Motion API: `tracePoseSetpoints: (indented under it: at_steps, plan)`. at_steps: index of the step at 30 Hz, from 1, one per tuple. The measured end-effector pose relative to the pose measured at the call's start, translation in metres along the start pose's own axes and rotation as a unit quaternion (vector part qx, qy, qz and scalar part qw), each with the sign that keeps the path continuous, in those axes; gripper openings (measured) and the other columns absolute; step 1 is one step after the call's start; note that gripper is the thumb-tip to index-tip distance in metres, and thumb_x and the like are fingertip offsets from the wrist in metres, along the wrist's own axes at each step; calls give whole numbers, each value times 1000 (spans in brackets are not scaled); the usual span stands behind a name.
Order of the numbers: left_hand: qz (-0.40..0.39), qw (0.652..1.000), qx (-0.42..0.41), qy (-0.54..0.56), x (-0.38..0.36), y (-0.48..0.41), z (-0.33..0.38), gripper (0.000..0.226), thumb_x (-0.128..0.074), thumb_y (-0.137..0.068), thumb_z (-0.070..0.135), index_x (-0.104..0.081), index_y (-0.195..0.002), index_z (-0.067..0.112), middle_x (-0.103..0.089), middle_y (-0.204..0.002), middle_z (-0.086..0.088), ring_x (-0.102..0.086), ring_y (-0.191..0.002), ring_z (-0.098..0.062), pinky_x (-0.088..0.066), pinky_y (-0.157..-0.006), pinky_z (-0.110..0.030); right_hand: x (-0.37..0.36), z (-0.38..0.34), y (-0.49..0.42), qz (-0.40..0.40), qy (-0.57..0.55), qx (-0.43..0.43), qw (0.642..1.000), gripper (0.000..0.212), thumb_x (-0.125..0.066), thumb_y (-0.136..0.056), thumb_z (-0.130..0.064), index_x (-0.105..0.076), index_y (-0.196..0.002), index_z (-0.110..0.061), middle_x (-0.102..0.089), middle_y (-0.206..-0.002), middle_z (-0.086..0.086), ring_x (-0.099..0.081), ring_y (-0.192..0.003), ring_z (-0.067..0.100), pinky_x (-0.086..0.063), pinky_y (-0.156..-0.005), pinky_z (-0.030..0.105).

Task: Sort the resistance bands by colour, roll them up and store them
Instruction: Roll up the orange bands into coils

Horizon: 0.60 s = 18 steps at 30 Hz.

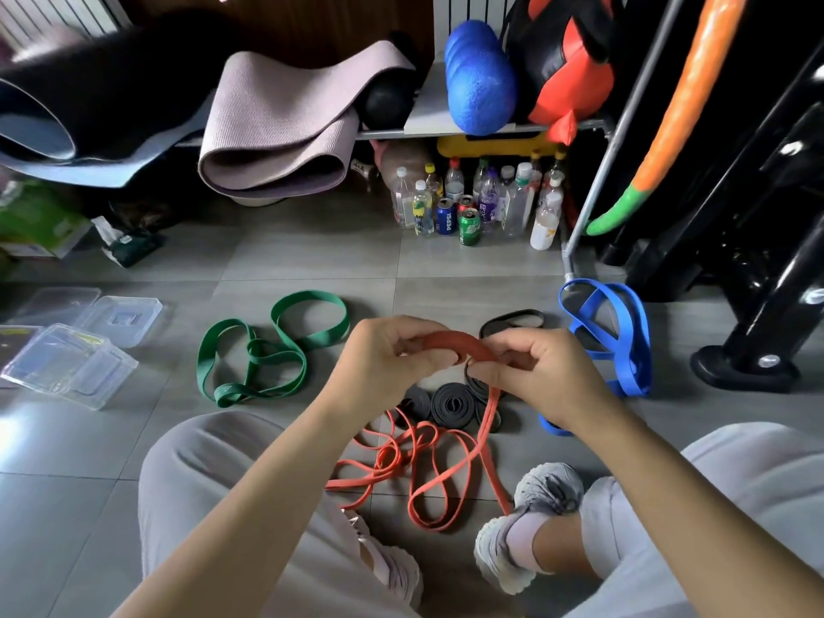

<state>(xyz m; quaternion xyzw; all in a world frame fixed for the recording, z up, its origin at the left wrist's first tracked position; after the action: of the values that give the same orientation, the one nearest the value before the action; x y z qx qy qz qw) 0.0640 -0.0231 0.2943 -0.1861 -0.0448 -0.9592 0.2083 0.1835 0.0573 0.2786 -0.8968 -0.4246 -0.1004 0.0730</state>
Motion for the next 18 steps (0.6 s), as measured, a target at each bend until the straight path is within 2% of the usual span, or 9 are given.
tracePoseSetpoints:
  at_steps: [2,4,6,8,10,11,13,16,18]
  plan:
    - [2,992,34,118,-8,5,-9,18,-71,-75,6,-72,-88,18,-71,-80,-9,-62,-70,-18,-53,-70,-27,-3,0,3,16,-60,9,998,13,-75,-63,-29,-71,-73,-37,-72,-72,-11,-66,-68,3,-52,-67,17]
    - [10,971,76,228,-19,11,-17,23,-69,-69,15,-70,-92,11,-70,-80,-6,-62,-71,-11,-53,-67,-19,-3,0,4,40,-66,20,997,13,-73,-63,-34,-72,-74,-40,-72,-72,-12,-66,-68,3,-52,-67,18]
    - [13,945,115,305,-28,15,-24,23,-68,-69,12,-69,-91,10,-69,-81,-6,-63,-71,-10,-54,-67,-18,-3,-2,4,50,-53,33,997,17,-73,-67,-33,-71,-77,-46,-72,-74,-12,-65,-70,4,-53,-70,21]
    - [11,969,111,222,-23,15,-20,19,-69,-76,4,-67,-92,13,-67,-83,-3,-64,-71,-11,-55,-68,-18,0,-2,2,43,-15,39,998,23,-75,-73,-24,-71,-77,-46,-71,-70,-8,-62,-66,3,-52,-67,25]
    - [3,999,27,-38,-10,9,-3,26,-72,-78,9,-67,-101,21,-63,-88,10,-62,-76,-10,-50,-70,-15,1,-1,0,29,88,43,995,23,-77,-75,-15,-73,-79,-38,-66,-61,-10,-58,-60,1,-50,-62,27]
    - [-9,988,-14,-153,-9,7,7,31,-73,-78,15,-67,-106,25,-58,-87,18,-59,-77,-9,-46,-71,-15,0,-2,-1,18,144,51,988,18,-77,-75,-14,-74,-82,-31,-64,-60,-13,-59,-60,2,-49,-61,26]
    - [-40,960,-55,-273,-12,6,22,28,-71,-80,21,-68,-108,27,-52,-79,20,-56,-77,-11,-41,-71,-18,-4,-8,-4,-3,214,71,974,10,-76,-75,-16,-74,-82,-22,-59,-60,-17,-58,-63,3,-46,-59,23]
    - [-33,956,-64,-284,-7,1,27,18,-68,-82,17,-71,-97,25,-55,-77,18,-59,-77,-11,-44,-73,-23,-6,-13,-8,-9,204,67,977,10,-76,-76,-19,-74,-85,-22,-62,-63,-18,-60,-66,1,-48,-62,21]
    - [-1,978,-52,-202,1,-1,20,17,-69,-81,13,-71,-93,25,-63,-75,17,-62,-72,-12,-50,-72,-27,-2,-12,-9,8,165,52,985,13,-77,-75,-21,-74,-87,-24,-65,-63,-22,-63,-66,-2,-49,-64,16]
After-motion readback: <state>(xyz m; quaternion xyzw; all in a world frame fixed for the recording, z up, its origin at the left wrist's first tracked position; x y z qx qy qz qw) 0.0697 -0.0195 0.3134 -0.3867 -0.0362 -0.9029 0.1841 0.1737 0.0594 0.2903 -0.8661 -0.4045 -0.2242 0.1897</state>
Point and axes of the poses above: each hand's wrist, its own y-axis away from the middle knuckle, its own x-axis out of the back of the hand, z = x × y, the point moved 9 cm from there along -y, towards the middle knuckle
